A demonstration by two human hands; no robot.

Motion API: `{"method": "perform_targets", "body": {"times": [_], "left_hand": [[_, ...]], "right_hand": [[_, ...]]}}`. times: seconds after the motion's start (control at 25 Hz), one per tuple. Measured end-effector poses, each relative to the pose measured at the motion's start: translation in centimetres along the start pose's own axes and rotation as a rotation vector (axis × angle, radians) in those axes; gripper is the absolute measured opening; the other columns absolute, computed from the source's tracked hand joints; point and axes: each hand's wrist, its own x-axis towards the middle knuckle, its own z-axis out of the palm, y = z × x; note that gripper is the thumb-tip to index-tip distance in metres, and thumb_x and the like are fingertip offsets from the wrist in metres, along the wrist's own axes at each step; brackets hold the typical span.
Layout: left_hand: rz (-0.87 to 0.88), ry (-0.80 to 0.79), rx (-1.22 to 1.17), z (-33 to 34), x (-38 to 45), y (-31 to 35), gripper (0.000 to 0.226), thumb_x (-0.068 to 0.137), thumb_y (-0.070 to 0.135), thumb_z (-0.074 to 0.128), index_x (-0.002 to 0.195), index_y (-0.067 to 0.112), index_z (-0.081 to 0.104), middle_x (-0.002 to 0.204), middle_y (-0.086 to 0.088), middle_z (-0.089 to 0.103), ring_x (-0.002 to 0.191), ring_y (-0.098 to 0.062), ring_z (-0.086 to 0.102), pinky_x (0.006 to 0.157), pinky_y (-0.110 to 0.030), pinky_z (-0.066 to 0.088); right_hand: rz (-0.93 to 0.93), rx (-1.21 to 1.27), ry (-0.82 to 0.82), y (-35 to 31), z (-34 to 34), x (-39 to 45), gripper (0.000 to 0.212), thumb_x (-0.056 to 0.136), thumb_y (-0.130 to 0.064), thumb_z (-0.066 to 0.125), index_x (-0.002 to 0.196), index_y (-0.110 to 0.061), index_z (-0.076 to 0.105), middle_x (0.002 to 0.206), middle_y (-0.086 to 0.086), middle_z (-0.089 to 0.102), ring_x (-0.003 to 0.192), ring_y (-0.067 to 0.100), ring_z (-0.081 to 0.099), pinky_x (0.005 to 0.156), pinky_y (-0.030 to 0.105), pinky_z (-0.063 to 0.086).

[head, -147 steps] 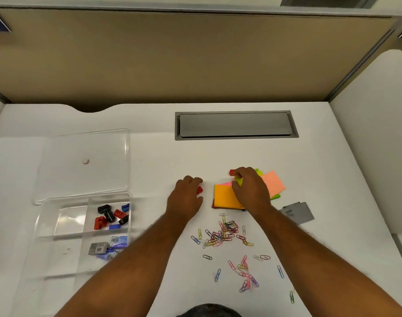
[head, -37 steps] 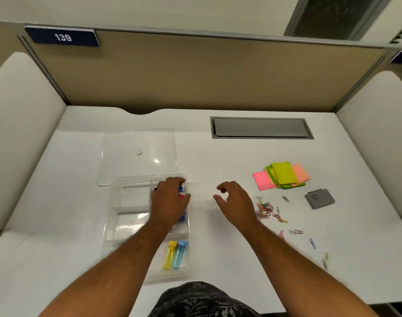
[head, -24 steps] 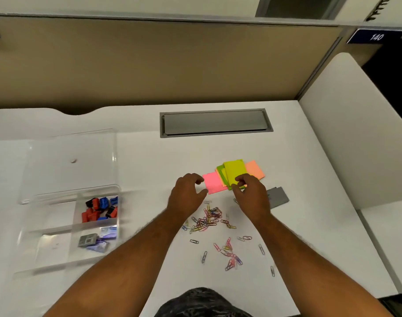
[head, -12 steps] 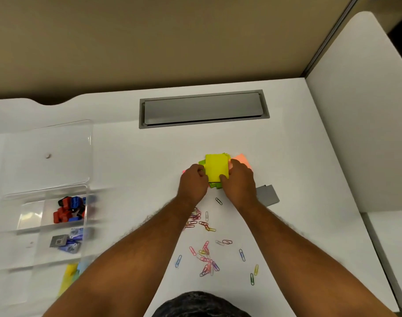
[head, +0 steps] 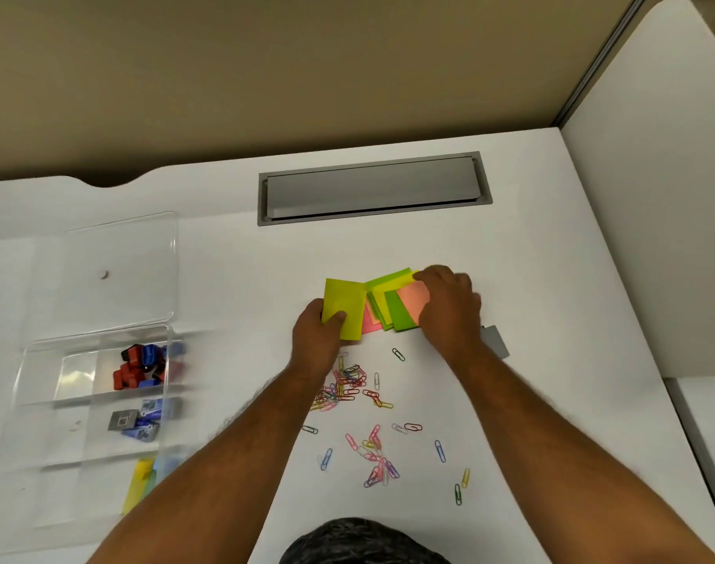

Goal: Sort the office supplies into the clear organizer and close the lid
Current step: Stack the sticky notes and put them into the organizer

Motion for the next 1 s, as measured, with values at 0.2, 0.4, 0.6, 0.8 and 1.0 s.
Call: {"method": "perform_targets", "body": {"times": [0.2, 0.4, 0.6, 0.8, 1.0], "left_hand": [[-0.031, -0.034, -0.031, -2.3, -0.9, -2.6, 0.020, 0.097, 0.017, 0.064, 0.116, 0.008, 0.066, 0.106, -0.009, 0.071, 0.095, -0.029, 0.071, 0.071, -0.038, 0.064], [-0.076, -0.041, -0.183, -3.9, -1.9, -2.8, 0.022, 0.092, 0.014, 0.068, 0.113, 0.013, 0.066, 0.111, -0.010, 0.072, 0.097, -0.033, 0.074, 0.077, -0.055, 0.063], [-0.032, -0.037, -0.157, -5.5, -2.8, -2.6, 0.013, 0.095, 0.010, 0.063, 0.104, 0.019, 0.067, 0.104, -0.003, 0.073, 0.096, -0.025, 0.072, 0.083, -0.043, 0.062], [0.012, -0.018, -0.268, -9.9, -4.7, -3.2, 0.012, 0.097, 0.011, 0.063, 0.108, 0.015, 0.064, 0.106, -0.006, 0.071, 0.094, -0.022, 0.069, 0.069, -0.033, 0.061], [-0.009, 0.054, -0.467, -18.6, -7.2, -5.2, 0.017, 0.100, 0.020, 0.063, 0.116, 0.022, 0.065, 0.113, -0.004, 0.071, 0.103, -0.025, 0.070, 0.074, -0.042, 0.064]], "right_hand": [[-0.096, -0.316, -0.326, 2.2, -1.8, 2.5, 0.047, 0.087, -0.025, 0.072, 0.131, -0.031, 0.057, 0.131, -0.004, 0.055, 0.132, 0.026, 0.045, 0.116, 0.074, 0.010], [-0.019, -0.032, -0.351, 2.7, -2.3, 2.5, 0.019, 0.086, -0.023, 0.073, 0.105, -0.021, 0.071, 0.107, 0.004, 0.063, 0.108, 0.029, 0.061, 0.091, 0.040, 0.045], [-0.015, 0.183, -0.313, -0.2, -3.0, 0.7, 0.004, 0.094, -0.020, 0.069, 0.091, -0.018, 0.067, 0.094, 0.004, 0.066, 0.090, 0.025, 0.059, 0.074, 0.032, 0.036], [0.223, 0.832, -0.374, -8.1, -3.3, -3.8, 0.006, 0.098, -0.021, 0.068, 0.096, -0.017, 0.071, 0.098, 0.007, 0.074, 0.087, 0.023, 0.067, 0.079, 0.040, 0.054], [0.307, 1.084, -0.432, -18.9, 0.2, -9.3, 0.010, 0.101, -0.022, 0.065, 0.106, -0.016, 0.072, 0.101, 0.005, 0.076, 0.088, 0.017, 0.070, 0.069, 0.031, 0.057]]}}
